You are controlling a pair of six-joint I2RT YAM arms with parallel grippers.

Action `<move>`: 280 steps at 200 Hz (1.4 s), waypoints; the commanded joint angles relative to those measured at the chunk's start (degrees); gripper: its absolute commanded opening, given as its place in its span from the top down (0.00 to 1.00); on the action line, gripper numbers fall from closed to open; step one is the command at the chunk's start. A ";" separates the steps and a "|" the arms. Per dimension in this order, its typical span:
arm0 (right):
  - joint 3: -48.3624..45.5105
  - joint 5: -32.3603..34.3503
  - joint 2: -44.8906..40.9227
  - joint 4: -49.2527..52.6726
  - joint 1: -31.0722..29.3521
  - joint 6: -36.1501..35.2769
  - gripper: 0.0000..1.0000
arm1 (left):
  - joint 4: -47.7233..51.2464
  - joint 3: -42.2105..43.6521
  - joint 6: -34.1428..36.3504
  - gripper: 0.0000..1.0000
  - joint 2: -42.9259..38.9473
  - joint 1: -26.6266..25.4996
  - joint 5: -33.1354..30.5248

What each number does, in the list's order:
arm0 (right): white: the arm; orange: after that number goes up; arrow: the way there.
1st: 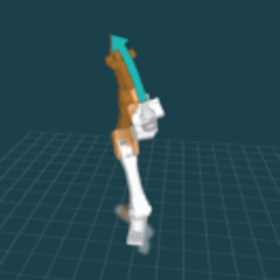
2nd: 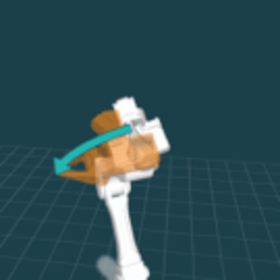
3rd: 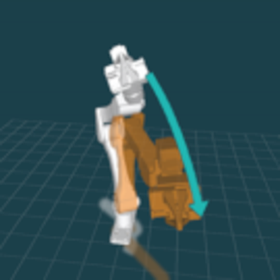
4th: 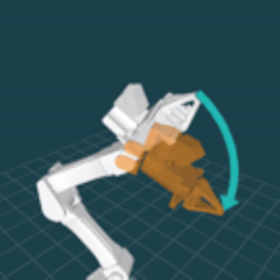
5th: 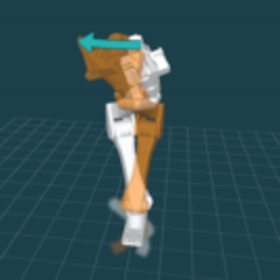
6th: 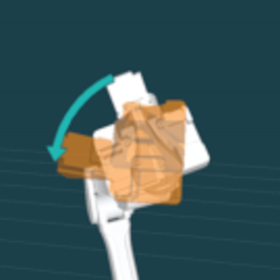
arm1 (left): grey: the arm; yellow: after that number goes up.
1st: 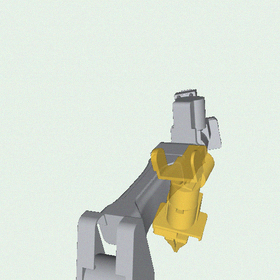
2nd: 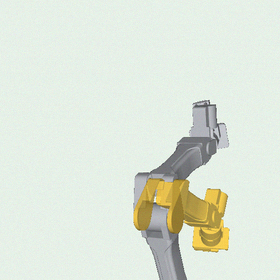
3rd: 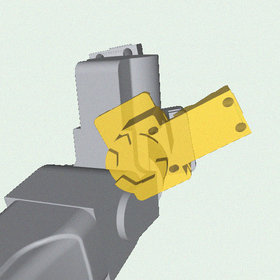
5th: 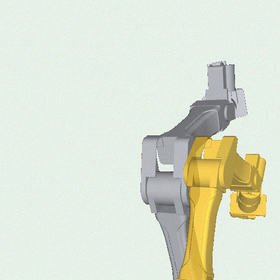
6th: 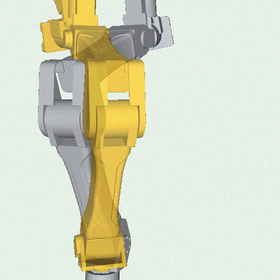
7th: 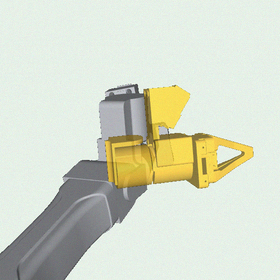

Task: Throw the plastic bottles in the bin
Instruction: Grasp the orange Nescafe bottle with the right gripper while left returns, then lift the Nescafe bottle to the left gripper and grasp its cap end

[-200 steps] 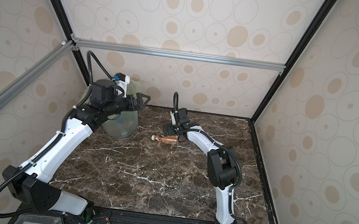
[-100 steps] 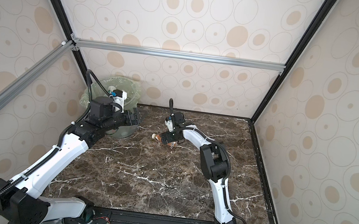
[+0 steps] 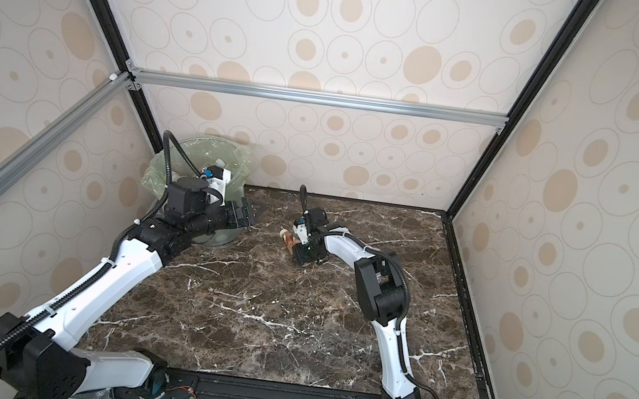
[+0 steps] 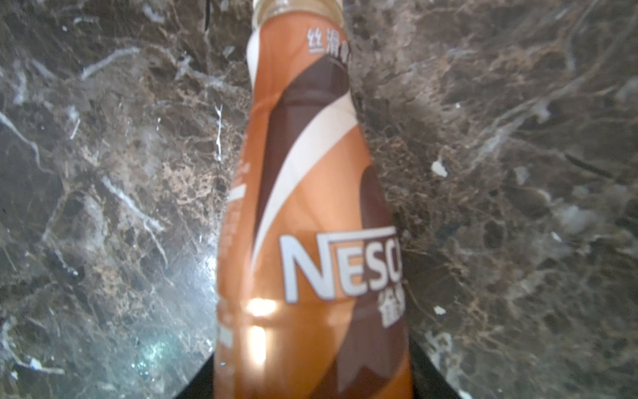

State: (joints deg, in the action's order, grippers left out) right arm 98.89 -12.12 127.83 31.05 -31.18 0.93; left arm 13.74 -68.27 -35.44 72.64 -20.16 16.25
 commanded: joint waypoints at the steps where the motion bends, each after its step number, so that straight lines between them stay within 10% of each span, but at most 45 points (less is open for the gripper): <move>1: -1.67 -1.62 -5.48 -0.72 -0.33 1.40 0.53 | -1.95 -0.55 -2.43 0.01 0.60 -0.38 0.61; 99: -16.85 -5.02 -31.70 -9.93 -0.48 9.17 0.56 | -10.62 -8.62 -9.28 0.01 13.16 -0.89 5.00; 238: -23.68 -8.75 -40.23 -22.46 -1.31 14.58 0.56 | -13.74 -17.03 -11.31 0.10 22.35 -6.37 2.91; 280: -23.12 -10.52 -40.13 -24.49 -1.34 16.15 0.53 | -14.03 -18.12 -10.38 0.53 22.46 -6.38 2.48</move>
State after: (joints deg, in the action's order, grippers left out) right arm 75.53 -21.04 88.90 10.09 -32.21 15.59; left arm 0.71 -83.18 -46.46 94.85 -26.22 20.12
